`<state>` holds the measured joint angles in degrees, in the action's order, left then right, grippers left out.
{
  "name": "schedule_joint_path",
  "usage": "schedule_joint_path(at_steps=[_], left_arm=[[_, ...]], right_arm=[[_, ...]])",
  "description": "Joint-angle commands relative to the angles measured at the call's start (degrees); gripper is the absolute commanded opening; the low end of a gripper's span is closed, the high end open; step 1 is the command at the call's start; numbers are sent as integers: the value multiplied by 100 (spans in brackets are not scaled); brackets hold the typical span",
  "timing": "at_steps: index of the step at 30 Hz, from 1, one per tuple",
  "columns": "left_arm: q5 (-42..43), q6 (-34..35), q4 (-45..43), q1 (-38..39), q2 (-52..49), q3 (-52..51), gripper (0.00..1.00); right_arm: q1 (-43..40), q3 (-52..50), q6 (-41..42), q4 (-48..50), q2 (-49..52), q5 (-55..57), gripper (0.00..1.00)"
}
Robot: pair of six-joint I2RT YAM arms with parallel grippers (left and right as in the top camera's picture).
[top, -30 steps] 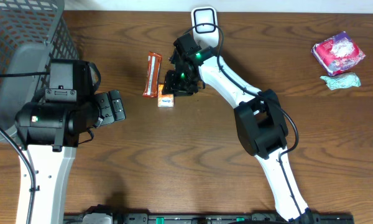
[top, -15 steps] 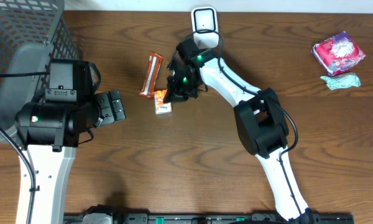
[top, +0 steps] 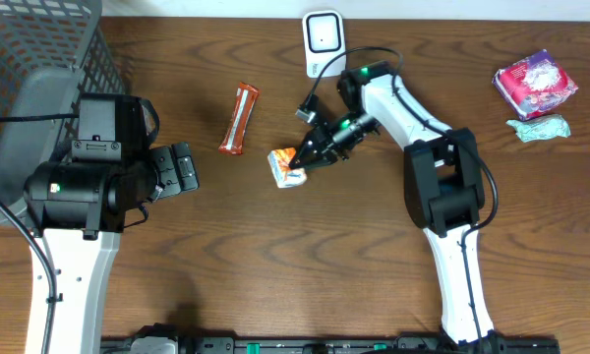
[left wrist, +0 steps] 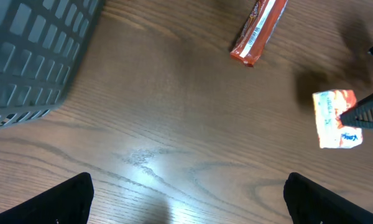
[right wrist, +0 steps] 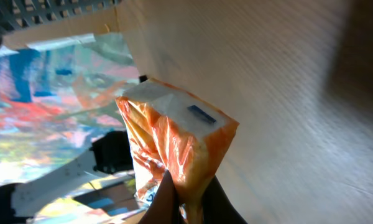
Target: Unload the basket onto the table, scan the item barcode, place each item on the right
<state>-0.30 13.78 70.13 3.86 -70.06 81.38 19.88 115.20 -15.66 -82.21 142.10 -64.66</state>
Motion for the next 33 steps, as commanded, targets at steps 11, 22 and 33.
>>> schedule_joint_path(at_steps=[11,22,33], left_arm=[[-13,72,13,-7,7,22,98],[-13,72,15,-7,7,22,98],[-13,72,13,-7,9,22,98]], right_arm=[[-162,-20,2284,1121,50,3657,13],[-90,269,2806,835,-507,5206,39],[616,269,2942,789,-1386,6354,40]])
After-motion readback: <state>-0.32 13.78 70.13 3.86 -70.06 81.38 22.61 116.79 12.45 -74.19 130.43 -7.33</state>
